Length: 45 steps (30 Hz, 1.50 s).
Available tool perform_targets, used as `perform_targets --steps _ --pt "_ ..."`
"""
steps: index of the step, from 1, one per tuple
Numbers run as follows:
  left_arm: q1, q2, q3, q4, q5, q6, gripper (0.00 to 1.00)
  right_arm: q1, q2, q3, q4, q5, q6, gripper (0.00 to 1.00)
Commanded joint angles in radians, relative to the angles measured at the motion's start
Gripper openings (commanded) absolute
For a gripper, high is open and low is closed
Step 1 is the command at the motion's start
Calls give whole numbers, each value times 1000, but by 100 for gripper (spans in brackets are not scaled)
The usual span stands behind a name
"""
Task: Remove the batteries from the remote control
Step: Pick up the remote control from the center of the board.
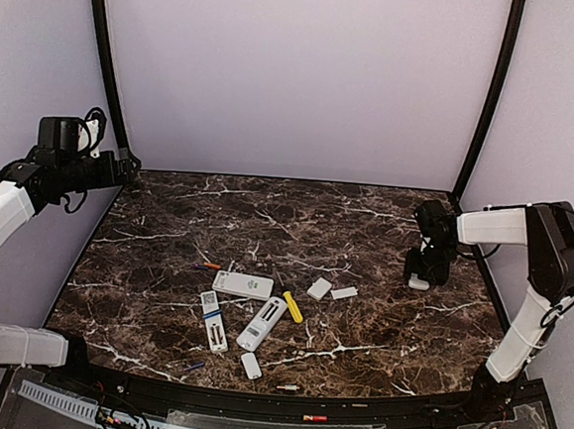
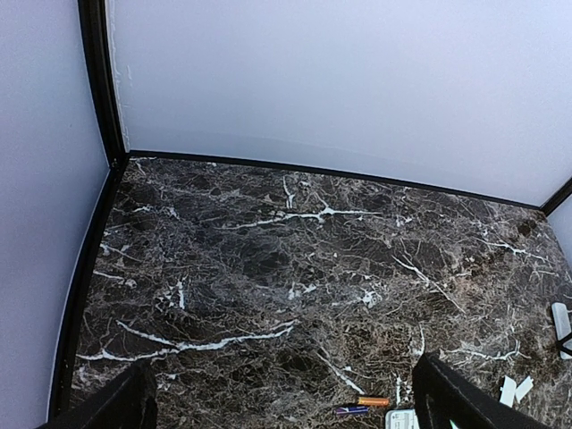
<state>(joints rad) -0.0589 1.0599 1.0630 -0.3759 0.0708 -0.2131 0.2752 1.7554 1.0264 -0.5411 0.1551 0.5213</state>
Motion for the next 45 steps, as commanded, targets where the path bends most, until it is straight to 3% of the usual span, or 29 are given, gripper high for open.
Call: perform_targets --steps 1,21,24,35,39,45 --pt "7 -20 -12 -10 9 7 99 13 20 -5 -20 22 26 63" --pt "6 -23 -13 -8 15 6 99 23 -5 -31 4 54 48 57" --pt "6 -24 -13 -8 14 5 99 28 -19 -36 9 61 51 42" --pt "6 -24 -14 -6 26 -3 99 55 -73 -20 -33 73 36 36" --pt "6 -22 -30 20 84 -44 98 92 -142 0 -52 56 3 36" --pt "-5 -10 -70 69 280 -160 92 180 -287 15 -27 -52 -81 34"
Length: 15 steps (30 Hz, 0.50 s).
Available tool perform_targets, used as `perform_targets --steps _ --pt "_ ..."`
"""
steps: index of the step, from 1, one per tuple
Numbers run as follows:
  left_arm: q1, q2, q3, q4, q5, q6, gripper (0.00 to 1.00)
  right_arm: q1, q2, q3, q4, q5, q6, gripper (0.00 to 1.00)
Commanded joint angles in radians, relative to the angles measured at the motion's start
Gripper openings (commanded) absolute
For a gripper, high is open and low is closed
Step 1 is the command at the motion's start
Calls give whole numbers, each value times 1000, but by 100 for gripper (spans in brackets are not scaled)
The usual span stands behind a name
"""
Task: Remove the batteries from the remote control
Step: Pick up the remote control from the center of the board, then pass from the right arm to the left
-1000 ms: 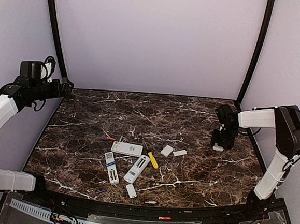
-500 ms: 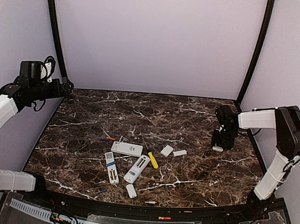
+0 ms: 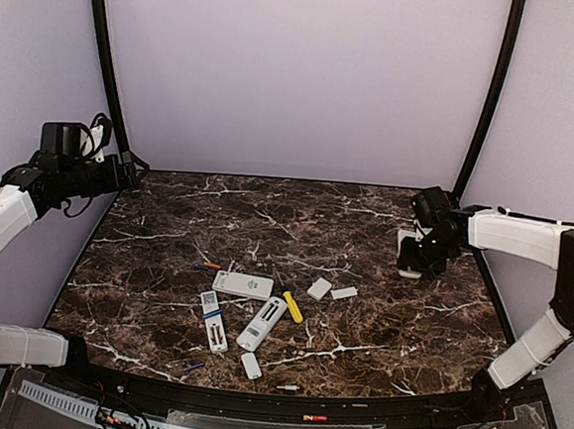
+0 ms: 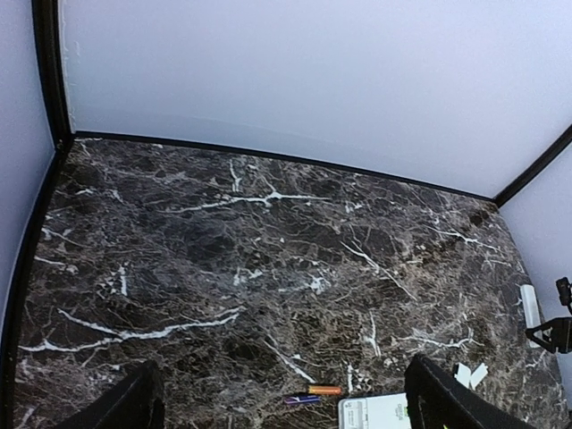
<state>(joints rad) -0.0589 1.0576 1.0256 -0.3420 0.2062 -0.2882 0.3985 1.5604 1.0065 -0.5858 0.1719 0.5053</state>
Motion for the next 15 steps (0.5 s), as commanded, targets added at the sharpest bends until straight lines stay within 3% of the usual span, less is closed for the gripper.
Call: perform_targets --steps 1,8,15 --pt "-25 -8 -36 35 149 -108 91 80 -116 37 26 -84 -84 34" --pt "-238 14 -78 106 215 -284 91 288 -197 67 106 -197 -148 34" --pt "-363 75 -91 188 250 -385 91 459 -142 119 204 -251 -199 34"
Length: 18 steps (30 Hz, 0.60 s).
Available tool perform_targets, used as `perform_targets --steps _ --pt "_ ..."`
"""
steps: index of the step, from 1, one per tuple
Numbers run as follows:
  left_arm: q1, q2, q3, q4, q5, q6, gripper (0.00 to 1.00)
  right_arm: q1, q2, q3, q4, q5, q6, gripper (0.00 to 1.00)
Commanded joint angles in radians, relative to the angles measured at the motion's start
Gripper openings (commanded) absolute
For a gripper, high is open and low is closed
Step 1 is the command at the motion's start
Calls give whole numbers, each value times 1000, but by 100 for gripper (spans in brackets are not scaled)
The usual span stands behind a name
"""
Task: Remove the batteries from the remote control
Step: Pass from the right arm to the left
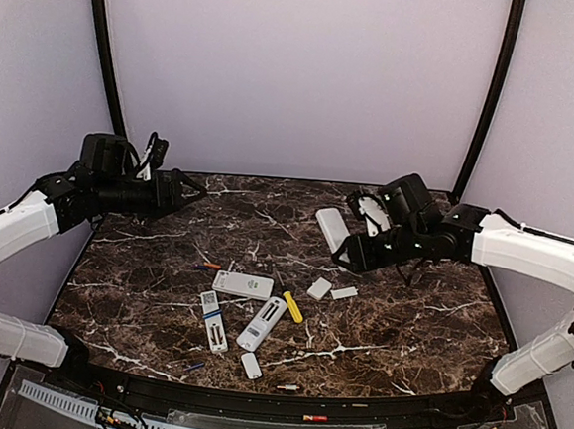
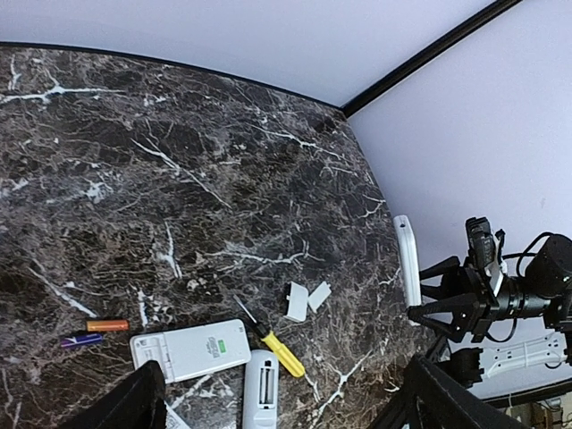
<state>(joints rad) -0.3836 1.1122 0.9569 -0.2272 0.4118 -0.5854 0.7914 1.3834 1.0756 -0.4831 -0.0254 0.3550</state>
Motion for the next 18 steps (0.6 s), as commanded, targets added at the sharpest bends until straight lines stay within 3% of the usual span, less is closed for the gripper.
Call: perform_targets --steps 1,9,18 --pt "-53 37 -25 90 65 -109 91 83 51 63 111 -64 -56 34" --pt "-110 174 -49 280 202 -219 91 194 194 211 109 -76 -143 34" --pt "-147 276 -33 319 300 -248 91 258 300 316 62 -32 -198 32"
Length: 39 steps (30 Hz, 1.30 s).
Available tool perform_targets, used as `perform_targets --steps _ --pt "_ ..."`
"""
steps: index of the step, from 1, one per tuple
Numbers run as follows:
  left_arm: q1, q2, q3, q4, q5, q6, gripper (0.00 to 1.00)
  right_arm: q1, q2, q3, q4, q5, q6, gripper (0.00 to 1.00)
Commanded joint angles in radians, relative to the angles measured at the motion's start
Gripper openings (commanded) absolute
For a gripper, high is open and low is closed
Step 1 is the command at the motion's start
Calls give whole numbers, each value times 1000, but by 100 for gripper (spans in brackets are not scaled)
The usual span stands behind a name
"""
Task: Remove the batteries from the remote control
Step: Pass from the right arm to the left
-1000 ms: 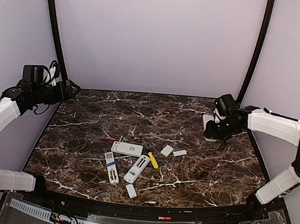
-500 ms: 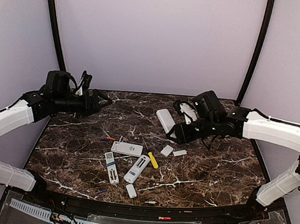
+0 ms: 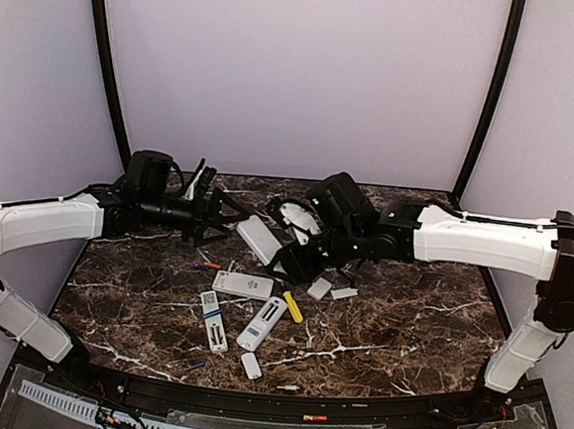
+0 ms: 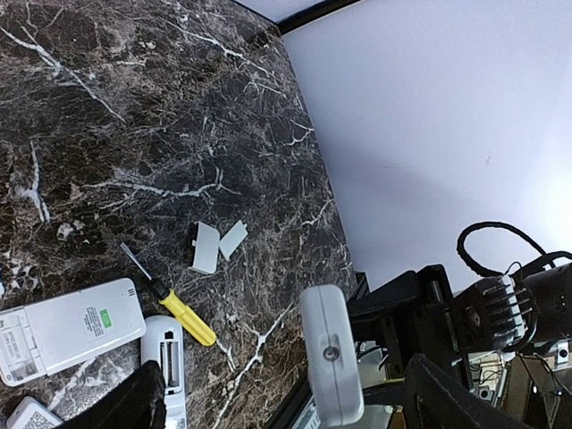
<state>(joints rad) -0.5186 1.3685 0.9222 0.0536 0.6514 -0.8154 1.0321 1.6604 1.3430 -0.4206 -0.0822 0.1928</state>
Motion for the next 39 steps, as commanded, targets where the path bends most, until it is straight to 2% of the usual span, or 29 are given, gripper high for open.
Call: perform_targets --steps 1,6,13,23,32,34,35,37,39 --pt "-14 26 2 38 64 -18 87 19 29 55 -2 26 -38 32" --pt "-21 33 2 40 75 -18 77 26 52 74 -12 67 -46 32" --pt "-22 59 13 43 87 -21 56 39 81 104 -31 78 -68 32" --pt "-23 87 27 44 99 -22 43 49 107 117 -44 126 -76 32" --pt "-22 103 19 35 106 -24 13 48 109 103 -41 158 -56 37" --pt "-22 100 17 40 104 -28 8 49 100 93 -31 171 -50 42" --pt "-21 99 15 47 104 -30 6 49 95 87 -27 178 -46 48" --pt "-22 93 12 54 96 -35 0 49 80 71 -14 193 -34 71" --pt "-21 83 2 73 89 -37 0 43 58 48 10 198 -8 93"
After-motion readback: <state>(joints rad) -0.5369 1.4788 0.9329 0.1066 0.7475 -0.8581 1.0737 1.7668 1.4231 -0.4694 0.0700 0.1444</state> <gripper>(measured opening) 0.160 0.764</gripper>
